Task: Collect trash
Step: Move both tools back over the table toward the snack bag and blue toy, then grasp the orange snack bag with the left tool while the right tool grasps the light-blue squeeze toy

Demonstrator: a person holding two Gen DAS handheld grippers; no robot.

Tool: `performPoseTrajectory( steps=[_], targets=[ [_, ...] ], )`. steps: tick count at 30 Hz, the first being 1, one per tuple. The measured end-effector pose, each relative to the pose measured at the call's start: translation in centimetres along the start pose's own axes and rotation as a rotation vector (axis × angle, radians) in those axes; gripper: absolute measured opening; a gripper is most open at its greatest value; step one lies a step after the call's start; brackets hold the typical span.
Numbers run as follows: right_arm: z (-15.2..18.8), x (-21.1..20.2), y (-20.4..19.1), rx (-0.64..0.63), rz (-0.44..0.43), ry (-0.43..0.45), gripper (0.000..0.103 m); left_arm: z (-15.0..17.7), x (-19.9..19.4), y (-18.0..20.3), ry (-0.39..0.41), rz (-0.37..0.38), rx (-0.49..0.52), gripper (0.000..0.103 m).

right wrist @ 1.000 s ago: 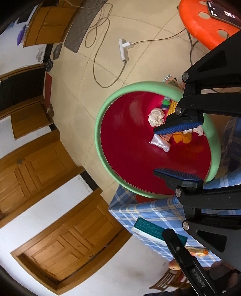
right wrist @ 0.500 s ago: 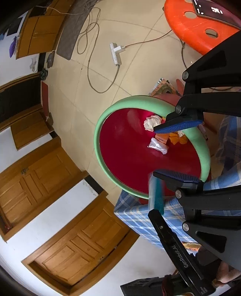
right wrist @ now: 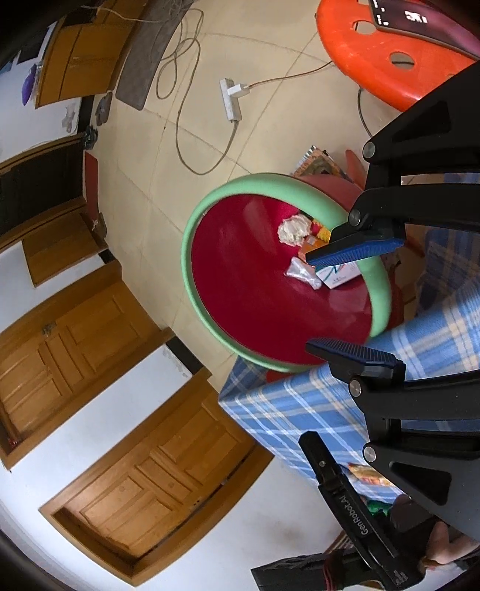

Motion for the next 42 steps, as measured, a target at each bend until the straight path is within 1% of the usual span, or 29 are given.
performPoseTrajectory(
  steps=[2,6,13,18,21,26,31,35,36,37,38,39,40,42],
  targets=[
    [0.3,-0.2,-0.6,-0.005,-0.001,0.001,0.048,0.3,-0.6,-1.2,0.000,-0.013,-0.020,0.065],
    [1.1,-0.3,-1.8,-0.011,-0.015,-0.012,0.049,1.0,-1.8,-3.7,0.010,-0.048,-0.054,0.066],
    [2.4,-0.2,-4.0,-0.039,-0.051,-0.027,0.049,2.2,-3.3,-9.1,0.020,-0.118,-0.124,0.065],
    [2.9,-0.4,-4.8,-0.049,-0.055,-0.031,0.055,3.2,-3.6,-12.4,0.019,-0.158,-0.172,0.066],
    [3.3,-0.2,-5.1,-0.057,-0.050,-0.042,0.055,4.1,-3.2,-14.3,0.011,-0.191,-0.189,0.066],
    [4.0,0.5,-5.5,-0.064,-0.046,-0.068,0.055,5.3,-1.7,-15.8,-0.028,-0.209,-0.204,0.066],
    [4.4,0.8,-6.1,-0.083,-0.048,-0.084,0.055,6.0,0.0,-17.0,-0.054,-0.265,-0.192,0.065],
    [4.7,1.1,-6.4,-0.088,-0.048,-0.095,0.055,6.2,0.9,-17.3,-0.069,-0.266,-0.183,0.065],
    [4.7,1.1,-6.4,-0.088,-0.048,-0.097,0.055,6.2,1.1,-17.4,-0.071,-0.265,-0.181,0.064],
    [4.8,1.2,-6.5,-0.089,-0.048,-0.101,0.055,6.2,1.2,-17.4,-0.071,-0.262,-0.180,0.060],
    [4.9,1.2,-6.5,-0.090,-0.050,-0.104,0.055,6.3,1.4,-17.4,-0.073,-0.256,-0.179,0.049],
    [5.0,1.3,-6.6,-0.092,-0.051,-0.108,0.055,6.3,1.4,-17.5,-0.067,-0.264,-0.175,0.043],
    [5.1,1.4,-6.8,-0.096,-0.053,-0.112,0.055,6.3,1.3,-17.5,-0.061,-0.264,-0.169,0.039],
    [5.3,1.5,-7.2,-0.103,-0.058,-0.119,0.055,6.6,1.0,-17.5,-0.061,-0.241,-0.177,0.039]
  ],
)
Point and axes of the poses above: each gripper's, at about its wrist camera, not at the fingertips, and x roughly the way its jaws point, y to its right, z to its underside, the point moved 8 cm from there along x, roughly the way its jaws point, and after that the axes turned 8 degrees about -z, right-handed, at the moved point
